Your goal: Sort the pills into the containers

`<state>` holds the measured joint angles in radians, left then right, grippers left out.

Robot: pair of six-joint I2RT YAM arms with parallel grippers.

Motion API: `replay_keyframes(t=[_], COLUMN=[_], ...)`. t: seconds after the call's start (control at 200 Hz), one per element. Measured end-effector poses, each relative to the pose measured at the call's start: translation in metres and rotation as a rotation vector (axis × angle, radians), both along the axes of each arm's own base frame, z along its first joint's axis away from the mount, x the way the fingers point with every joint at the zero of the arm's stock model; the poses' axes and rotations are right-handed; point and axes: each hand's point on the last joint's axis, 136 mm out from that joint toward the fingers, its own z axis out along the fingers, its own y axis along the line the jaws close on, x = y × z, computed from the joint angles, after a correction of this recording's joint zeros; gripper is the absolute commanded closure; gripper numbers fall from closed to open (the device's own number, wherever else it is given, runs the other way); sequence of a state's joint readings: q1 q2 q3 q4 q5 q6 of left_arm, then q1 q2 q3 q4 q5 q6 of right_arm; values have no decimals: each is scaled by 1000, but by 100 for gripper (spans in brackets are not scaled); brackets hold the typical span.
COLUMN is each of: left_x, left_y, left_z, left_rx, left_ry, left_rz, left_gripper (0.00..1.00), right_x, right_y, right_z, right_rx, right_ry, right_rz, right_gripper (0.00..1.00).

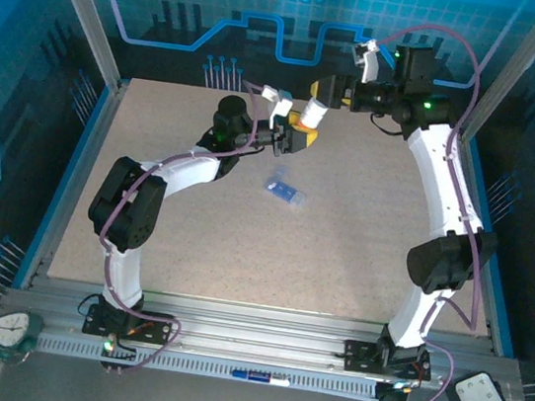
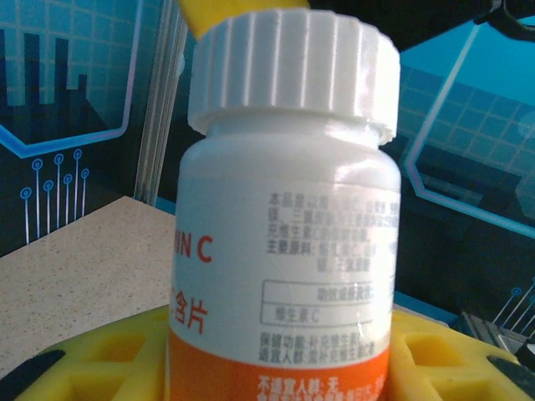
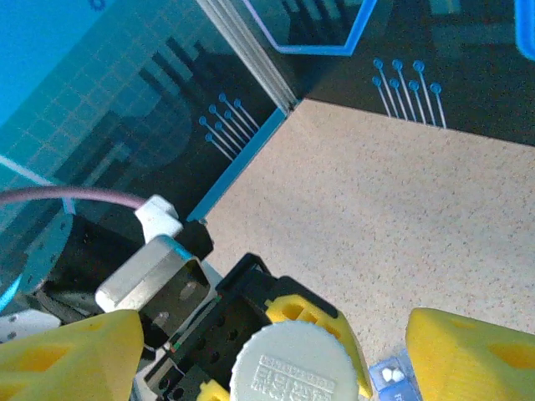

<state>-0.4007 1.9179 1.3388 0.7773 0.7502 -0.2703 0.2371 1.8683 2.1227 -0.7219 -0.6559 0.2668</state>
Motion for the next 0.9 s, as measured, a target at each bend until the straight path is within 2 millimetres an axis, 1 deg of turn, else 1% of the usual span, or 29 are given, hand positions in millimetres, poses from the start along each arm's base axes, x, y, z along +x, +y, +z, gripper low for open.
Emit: replay_keyframes(t=[0.1, 0.34, 0.4, 0.54, 0.675, 0.735, 0.82, 0.901], left_x=[0, -1, -1, -1, -1, -1, 1, 2], left_y=[0, 0, 0, 0, 0, 0, 0, 1], left_z=[0, 0, 0, 0, -1, -1, -3, -7], left_rx=[-1, -4, -4, -3, -4, -3, 0, 11], left_ry=[4, 12, 12, 13, 19, 23, 33, 48], left_rz=[0, -5, -6, -8, -8, -7, -1, 6], left_gripper=[100, 100, 100, 100, 100, 100, 100, 100], right_x=[-3, -7, -8, -8, -7, -6, -4, -3], right_y=[2, 1, 1, 2, 4, 4, 5, 5], right_z=[-9, -15, -16, -23, -28, -28, -31, -36], right_rx=[-20, -40, -44, -58, -67, -72, -82, -97], right_ry=[22, 34, 38, 54, 66, 68, 75, 87], right_rz=[14, 25, 28, 27, 22, 13, -12, -65], right_gripper=[20, 32, 36, 50, 58, 61, 61, 64])
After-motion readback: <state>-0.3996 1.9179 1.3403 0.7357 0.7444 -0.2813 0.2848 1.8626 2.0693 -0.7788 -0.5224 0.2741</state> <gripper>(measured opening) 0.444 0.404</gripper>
